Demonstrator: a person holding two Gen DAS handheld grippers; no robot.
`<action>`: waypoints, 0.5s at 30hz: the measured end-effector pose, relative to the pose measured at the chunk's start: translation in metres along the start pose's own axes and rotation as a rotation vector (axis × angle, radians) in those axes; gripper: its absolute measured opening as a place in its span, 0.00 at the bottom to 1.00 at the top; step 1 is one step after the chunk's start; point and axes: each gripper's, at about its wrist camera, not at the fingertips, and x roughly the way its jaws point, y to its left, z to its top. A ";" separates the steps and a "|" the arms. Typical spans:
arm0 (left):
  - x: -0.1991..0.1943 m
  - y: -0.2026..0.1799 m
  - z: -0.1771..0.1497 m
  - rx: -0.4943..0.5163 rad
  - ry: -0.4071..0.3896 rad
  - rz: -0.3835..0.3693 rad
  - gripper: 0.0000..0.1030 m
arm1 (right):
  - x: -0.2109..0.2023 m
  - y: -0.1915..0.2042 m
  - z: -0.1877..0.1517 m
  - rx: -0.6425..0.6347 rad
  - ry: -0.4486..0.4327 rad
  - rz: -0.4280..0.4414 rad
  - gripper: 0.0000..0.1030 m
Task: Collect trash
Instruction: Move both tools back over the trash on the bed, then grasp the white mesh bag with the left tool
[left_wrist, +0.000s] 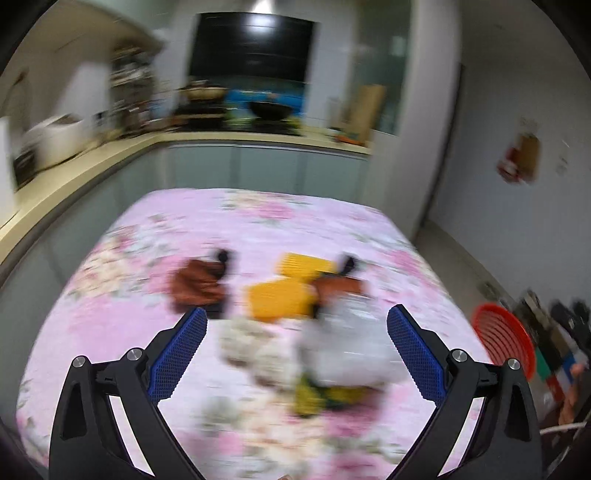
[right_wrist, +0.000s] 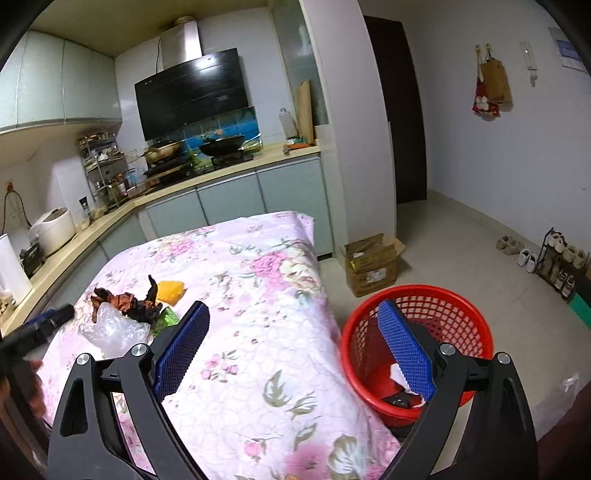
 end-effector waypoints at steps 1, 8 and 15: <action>-0.002 0.017 0.003 -0.035 -0.002 0.022 0.92 | 0.002 0.001 -0.001 0.000 0.005 0.002 0.87; -0.002 0.075 0.005 -0.170 0.017 0.094 0.92 | 0.016 0.014 -0.008 -0.007 0.044 0.022 0.87; 0.027 0.074 -0.014 -0.181 0.122 0.067 0.92 | 0.026 0.022 -0.012 -0.011 0.074 0.046 0.87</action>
